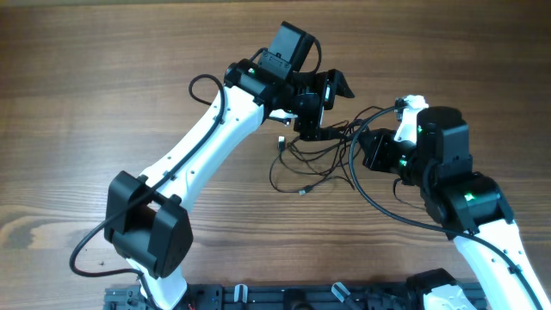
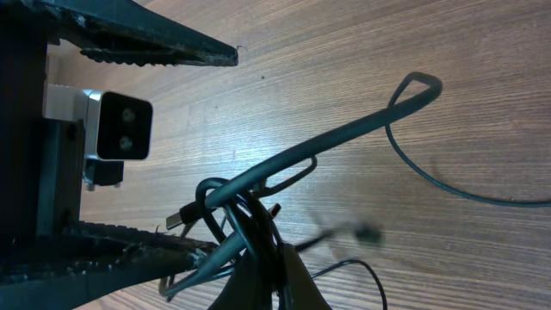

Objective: Untangle cables

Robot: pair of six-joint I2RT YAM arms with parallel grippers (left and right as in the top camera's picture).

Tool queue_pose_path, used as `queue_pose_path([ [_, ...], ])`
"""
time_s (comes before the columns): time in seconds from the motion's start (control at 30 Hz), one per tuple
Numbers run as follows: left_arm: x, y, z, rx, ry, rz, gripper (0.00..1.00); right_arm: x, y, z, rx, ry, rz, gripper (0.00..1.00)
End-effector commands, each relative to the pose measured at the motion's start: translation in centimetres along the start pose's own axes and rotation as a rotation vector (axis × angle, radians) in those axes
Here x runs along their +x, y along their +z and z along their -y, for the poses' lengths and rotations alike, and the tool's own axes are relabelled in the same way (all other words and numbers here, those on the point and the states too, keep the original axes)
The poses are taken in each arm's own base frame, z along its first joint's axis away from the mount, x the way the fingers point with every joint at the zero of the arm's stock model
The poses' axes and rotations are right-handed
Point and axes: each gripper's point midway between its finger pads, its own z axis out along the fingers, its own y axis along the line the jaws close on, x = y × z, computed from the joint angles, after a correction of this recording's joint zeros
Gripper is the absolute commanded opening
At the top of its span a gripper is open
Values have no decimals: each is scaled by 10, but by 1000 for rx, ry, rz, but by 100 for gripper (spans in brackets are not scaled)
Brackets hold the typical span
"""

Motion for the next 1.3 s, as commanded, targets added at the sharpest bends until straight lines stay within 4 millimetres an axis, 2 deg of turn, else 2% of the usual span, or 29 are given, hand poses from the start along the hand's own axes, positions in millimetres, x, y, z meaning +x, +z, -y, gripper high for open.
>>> queue_pose_path([
  [0.0,2,-4,5,20,8,9,82,-3,0,-2,0,6,9,4],
  [0.2,1,11,-3,6,23,51,82,-4,0,-1,4,6,11,4],
  [0.33,-6,19,-4,-9,12,68,81,-4,0,0,7,6,13,4],
  [0.37,-8,21,-5,-12,10,70,70,-4,0,0,10,6,15,4],
  [0.4,-8,22,-5,-13,9,70,46,-4,0,1,13,6,16,4],
  [0.47,-12,21,-3,-8,20,79,4,-5,0,2,21,6,19,5],
  [0.57,-23,15,6,17,159,120,4,-3,0,3,28,8,13,4],
  [0.63,-46,1,14,24,311,189,4,-2,0,5,31,8,7,4],
  [0.67,-65,-15,10,-4,298,240,4,-1,0,5,34,4,4,4],
  [0.73,-112,-65,-2,-51,250,401,4,-2,-1,9,45,2,4,4],
  [0.77,-140,-107,-14,-73,191,519,4,-4,-2,14,54,12,10,4],
  [0.83,-166,-171,-31,-68,129,647,4,-11,-4,22,73,30,32,4],
  [0.87,-171,-206,-36,-27,129,683,4,-15,-6,27,82,43,44,4],
  [0.93,-170,-256,-39,78,168,712,4,-19,-7,31,82,49,58,5],
  [0.97,-164,-273,-38,139,191,700,4,-20,-7,26,59,36,56,4],
  [1.0,-157,-279,-35,177,231,677,4,-20,-7,22,39,31,53,4],
  [1.07,-140,-268,-27,204,280,599,4,-21,-7,21,30,33,56,4],
  [1.17,-118,-227,-13,171,354,476,4,-19,-7,21,33,35,50,4],
  [1.27,-104,-190,-7,122,378,402,4,-16,-7,23,39,39,37,4],
])
